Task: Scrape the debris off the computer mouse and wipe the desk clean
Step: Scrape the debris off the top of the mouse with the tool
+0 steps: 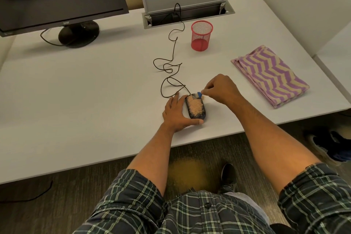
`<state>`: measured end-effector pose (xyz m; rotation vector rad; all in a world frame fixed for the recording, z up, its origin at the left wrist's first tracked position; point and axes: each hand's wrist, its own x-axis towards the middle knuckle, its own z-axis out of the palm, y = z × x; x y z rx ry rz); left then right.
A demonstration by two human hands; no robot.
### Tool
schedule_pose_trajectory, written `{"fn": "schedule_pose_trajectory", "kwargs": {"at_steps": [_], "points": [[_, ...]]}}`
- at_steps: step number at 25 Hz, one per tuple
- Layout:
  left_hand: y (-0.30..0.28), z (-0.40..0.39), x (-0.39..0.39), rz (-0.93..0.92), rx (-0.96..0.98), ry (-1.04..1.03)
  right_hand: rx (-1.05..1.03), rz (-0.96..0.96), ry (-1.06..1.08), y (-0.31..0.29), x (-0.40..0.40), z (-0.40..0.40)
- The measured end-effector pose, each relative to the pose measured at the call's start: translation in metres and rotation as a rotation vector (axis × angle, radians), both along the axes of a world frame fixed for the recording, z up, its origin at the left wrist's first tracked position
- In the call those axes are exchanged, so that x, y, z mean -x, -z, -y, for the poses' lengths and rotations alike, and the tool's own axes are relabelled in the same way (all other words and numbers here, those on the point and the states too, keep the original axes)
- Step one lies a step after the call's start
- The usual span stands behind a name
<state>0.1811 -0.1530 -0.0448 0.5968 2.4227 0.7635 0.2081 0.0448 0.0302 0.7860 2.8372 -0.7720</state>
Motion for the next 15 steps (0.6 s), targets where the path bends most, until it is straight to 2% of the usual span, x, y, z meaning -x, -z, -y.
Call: {"fn": "schedule_pose_trajectory", "kwargs": {"at_steps": [15], "points": [[-0.0017, -0.0011, 0.0014, -0.005, 0.005, 0.004, -0.016, -0.015, 0.004, 0.0040, -0.0003, -0.0006]]}}
